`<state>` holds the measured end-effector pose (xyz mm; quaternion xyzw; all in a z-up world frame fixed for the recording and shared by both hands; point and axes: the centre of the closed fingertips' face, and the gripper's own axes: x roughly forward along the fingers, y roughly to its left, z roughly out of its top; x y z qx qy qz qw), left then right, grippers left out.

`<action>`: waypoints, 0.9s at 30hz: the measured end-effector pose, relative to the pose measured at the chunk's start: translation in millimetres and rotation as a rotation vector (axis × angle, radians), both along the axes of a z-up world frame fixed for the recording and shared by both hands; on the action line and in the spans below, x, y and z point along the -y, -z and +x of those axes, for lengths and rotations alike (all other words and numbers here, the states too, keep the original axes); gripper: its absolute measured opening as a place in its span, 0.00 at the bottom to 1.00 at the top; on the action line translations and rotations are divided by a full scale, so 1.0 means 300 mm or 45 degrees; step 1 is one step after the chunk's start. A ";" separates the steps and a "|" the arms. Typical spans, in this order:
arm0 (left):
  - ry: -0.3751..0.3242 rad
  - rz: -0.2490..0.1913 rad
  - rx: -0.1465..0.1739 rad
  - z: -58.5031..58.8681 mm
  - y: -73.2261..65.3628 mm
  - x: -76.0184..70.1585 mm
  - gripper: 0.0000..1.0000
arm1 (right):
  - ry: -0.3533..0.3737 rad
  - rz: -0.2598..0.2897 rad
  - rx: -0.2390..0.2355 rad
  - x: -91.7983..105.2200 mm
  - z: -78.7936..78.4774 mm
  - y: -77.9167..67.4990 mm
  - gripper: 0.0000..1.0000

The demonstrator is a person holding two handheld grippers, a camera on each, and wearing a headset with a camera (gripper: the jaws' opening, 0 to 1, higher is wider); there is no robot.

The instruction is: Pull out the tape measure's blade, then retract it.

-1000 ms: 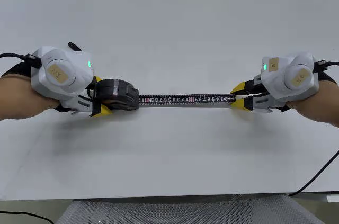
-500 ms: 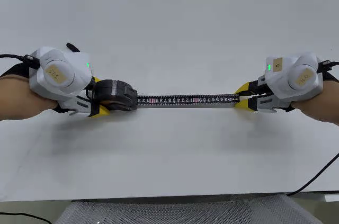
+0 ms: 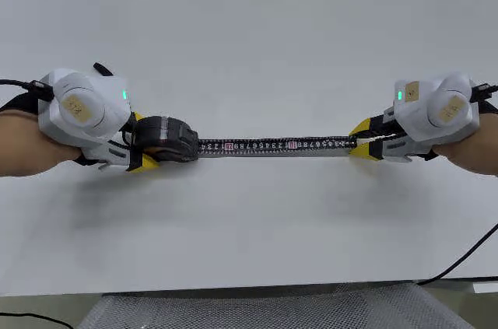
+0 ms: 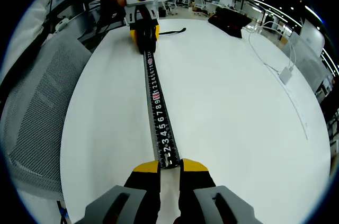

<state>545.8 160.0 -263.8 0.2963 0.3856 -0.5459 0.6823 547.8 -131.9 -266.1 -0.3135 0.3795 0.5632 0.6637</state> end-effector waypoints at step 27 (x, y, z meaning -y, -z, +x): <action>-0.029 0.019 0.006 0.005 -0.001 -0.001 0.29 | -0.082 -0.099 -0.016 -0.007 -0.001 0.004 0.11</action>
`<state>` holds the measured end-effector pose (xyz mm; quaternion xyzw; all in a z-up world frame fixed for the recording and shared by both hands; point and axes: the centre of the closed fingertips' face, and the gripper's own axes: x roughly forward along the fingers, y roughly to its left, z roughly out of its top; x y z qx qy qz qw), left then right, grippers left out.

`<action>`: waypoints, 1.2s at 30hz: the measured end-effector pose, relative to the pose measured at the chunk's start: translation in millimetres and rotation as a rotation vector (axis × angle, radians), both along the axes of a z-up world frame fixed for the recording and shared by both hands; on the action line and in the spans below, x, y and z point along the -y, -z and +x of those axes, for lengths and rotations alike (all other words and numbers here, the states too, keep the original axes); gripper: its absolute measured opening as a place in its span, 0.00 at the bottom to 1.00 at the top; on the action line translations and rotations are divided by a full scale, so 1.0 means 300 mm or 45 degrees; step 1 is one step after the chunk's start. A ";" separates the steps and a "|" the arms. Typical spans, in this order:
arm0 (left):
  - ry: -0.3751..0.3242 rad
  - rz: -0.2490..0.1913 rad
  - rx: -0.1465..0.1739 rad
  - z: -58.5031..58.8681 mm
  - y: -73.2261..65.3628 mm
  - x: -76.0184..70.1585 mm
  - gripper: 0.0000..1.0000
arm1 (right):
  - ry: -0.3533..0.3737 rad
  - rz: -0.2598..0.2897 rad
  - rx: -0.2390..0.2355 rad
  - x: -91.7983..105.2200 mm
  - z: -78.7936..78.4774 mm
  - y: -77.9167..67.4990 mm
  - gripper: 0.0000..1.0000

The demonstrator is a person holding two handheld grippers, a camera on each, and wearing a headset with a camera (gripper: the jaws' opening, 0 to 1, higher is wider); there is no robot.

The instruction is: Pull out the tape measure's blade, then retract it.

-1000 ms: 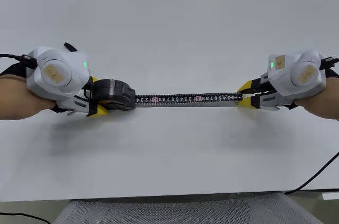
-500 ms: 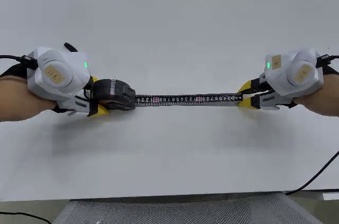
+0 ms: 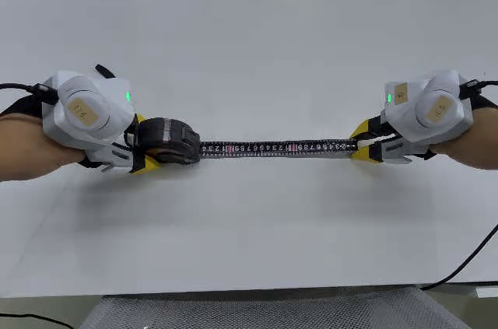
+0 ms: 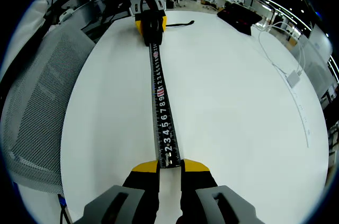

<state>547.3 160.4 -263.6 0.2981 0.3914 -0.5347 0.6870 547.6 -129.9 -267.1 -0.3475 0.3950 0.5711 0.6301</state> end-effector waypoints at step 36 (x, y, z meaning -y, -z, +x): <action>-0.018 -0.020 0.007 0.003 -0.015 0.020 0.40 | 0.090 0.030 -0.015 -0.011 0.001 -0.010 0.25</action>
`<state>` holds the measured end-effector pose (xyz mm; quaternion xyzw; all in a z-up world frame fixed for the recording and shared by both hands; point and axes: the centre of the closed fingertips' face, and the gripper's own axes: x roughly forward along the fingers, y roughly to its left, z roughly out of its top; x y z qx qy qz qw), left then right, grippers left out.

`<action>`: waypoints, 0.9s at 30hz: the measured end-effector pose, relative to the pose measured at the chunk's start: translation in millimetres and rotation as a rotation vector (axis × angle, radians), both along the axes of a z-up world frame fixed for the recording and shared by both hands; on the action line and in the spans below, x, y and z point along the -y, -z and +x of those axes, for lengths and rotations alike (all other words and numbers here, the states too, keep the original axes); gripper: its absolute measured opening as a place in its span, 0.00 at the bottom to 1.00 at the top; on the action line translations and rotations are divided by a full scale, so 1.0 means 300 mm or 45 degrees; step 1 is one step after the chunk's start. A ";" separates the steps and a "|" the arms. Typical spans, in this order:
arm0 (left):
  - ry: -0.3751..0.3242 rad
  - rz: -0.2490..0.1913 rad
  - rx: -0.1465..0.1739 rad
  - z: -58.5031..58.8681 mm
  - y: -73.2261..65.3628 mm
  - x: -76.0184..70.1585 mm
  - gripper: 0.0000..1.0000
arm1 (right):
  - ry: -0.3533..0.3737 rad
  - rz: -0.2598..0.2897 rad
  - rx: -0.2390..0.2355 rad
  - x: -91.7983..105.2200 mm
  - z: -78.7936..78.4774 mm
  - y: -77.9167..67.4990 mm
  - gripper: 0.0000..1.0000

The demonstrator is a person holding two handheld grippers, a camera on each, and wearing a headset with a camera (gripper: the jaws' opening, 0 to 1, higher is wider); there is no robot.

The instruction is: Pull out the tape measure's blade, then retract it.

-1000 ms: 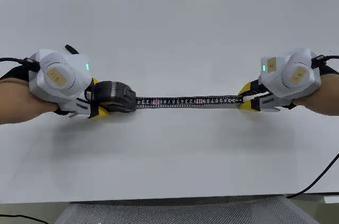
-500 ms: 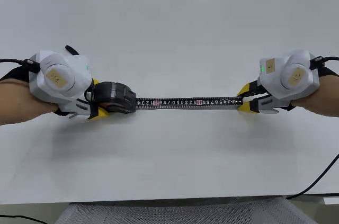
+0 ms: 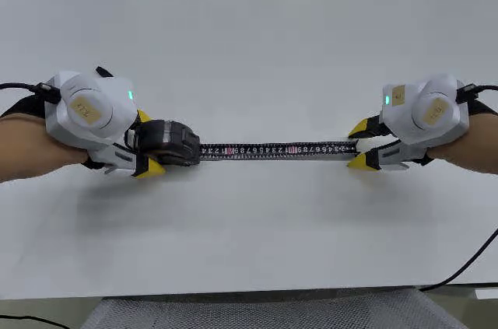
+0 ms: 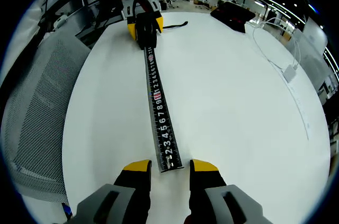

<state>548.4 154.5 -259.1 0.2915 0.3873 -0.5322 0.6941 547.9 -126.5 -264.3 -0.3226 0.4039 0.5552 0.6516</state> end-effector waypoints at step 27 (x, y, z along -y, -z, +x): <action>-0.241 -0.131 0.033 -0.003 -0.107 -0.045 0.57 | 0.278 0.200 0.041 -0.041 -0.021 -0.093 0.39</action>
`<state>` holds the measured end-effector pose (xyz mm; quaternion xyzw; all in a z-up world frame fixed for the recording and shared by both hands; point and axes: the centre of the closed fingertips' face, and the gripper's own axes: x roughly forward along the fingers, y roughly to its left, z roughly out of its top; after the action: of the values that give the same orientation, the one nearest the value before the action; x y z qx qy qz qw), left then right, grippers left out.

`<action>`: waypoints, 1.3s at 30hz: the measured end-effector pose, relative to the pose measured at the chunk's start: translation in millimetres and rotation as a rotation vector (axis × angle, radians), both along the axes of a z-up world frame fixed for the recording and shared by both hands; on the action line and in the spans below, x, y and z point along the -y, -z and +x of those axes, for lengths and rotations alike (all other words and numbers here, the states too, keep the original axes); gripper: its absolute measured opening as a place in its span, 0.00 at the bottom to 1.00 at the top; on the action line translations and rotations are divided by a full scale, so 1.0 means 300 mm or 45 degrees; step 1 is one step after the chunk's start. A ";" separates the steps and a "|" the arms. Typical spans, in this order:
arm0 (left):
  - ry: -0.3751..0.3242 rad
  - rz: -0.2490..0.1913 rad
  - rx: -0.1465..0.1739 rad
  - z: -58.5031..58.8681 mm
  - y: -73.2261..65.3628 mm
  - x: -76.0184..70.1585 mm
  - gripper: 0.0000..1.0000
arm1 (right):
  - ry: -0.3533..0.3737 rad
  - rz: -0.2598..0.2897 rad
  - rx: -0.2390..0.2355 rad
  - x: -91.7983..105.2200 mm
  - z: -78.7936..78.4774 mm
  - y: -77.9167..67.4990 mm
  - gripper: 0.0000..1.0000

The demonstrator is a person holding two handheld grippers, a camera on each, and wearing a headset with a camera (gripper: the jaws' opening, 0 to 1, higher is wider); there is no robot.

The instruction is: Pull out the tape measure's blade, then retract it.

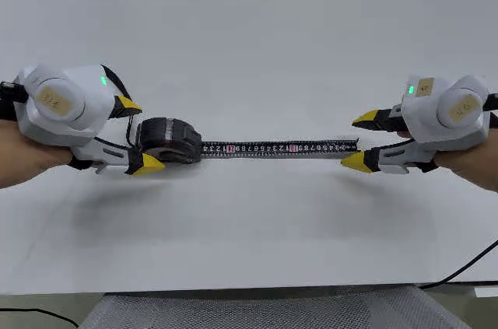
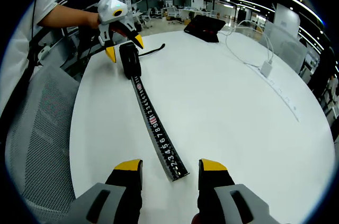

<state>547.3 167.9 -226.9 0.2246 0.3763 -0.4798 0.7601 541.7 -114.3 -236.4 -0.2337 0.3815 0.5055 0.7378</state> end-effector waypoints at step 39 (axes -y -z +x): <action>-0.341 -0.192 0.126 -0.144 -0.113 -0.104 0.80 | 0.283 0.121 0.100 0.024 -0.118 -0.123 0.69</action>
<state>504.1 199.0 -193.1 0.1380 0.3277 -0.3896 0.8496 506.3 -121.4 -199.4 -0.1742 0.3515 0.4285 0.8139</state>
